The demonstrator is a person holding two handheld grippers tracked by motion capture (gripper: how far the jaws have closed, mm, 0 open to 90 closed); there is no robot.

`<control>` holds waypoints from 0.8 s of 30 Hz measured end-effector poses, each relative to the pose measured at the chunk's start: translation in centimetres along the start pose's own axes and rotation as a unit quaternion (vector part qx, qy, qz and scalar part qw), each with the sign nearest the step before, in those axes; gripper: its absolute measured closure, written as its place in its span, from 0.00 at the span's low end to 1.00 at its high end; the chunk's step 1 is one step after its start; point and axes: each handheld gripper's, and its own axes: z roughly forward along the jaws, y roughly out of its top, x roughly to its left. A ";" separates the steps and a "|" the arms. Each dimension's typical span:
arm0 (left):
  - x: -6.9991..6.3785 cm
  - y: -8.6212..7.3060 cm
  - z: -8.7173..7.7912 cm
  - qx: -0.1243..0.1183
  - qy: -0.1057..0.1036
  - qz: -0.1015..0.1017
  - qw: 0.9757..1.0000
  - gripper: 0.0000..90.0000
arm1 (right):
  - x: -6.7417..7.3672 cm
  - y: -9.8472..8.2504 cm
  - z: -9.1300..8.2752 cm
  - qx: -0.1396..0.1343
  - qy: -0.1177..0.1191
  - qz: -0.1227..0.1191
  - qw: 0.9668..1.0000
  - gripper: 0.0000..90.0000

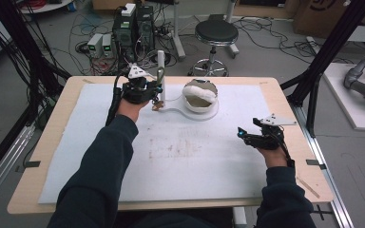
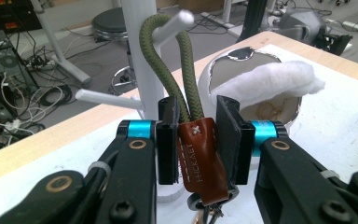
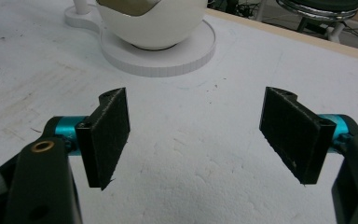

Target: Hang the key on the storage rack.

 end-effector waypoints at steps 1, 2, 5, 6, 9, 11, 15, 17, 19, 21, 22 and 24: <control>0.1 -0.2 0.0 -0.004 -0.003 -0.003 1.000 0.77 | 0.0 0.0 0.0 0.000 0.001 0.001 1.000 0.27; 0.1 -0.4 0.0 -0.004 -0.005 -0.006 1.000 0.77 | 0.0 0.0 0.0 0.000 0.000 0.002 1.000 0.27; 0.5 -1.0 0.0 -0.007 -0.012 -0.019 1.000 0.75 | -0.1 -0.1 -0.1 0.000 0.001 0.000 1.000 0.28; 0.6 -1.2 -0.1 -0.011 -0.013 -0.026 1.000 0.73 | -0.1 -0.1 -0.1 0.000 0.000 0.001 1.000 0.27; 0.9 -1.5 -0.5 -0.024 -0.017 -0.033 0.999 0.67 | 0.0 -0.1 -0.1 0.000 0.001 0.001 1.000 0.27; 1.1 -1.8 -0.9 -0.034 -0.019 -0.038 0.999 0.58 | 0.0 -0.1 -0.1 0.000 0.000 0.000 1.000 0.27; 1.8 -2.7 -1.9 -0.049 -0.022 -0.051 0.997 0.46 | 0.1 0.0 0.0 -0.003 0.005 0.003 1.000 0.27; 2.2 -3.1 -2.6 -0.060 -0.025 -0.058 0.996 0.43 | 0.1 0.0 0.0 -0.002 0.005 0.002 1.000 0.28; 2.5 -3.5 -3.2 -0.074 -0.035 -0.063 0.995 0.37 | 0.1 0.0 0.0 -0.001 0.005 0.002 1.000 0.27; 2.7 -4.0 -3.9 -0.081 -0.046 -0.065 0.994 0.32 | 0.2 0.0 0.0 -0.001 0.005 0.000 1.000 0.27; 2.7 -4.2 -4.2 -0.087 -0.050 -0.066 0.993 0.29 | 0.2 0.0 0.0 -0.001 0.006 0.001 1.000 0.28; 2.9 -4.7 -5.0 -0.097 -0.056 -0.063 0.992 0.24 | 0.2 0.0 0.0 -0.001 0.006 0.001 1.000 0.27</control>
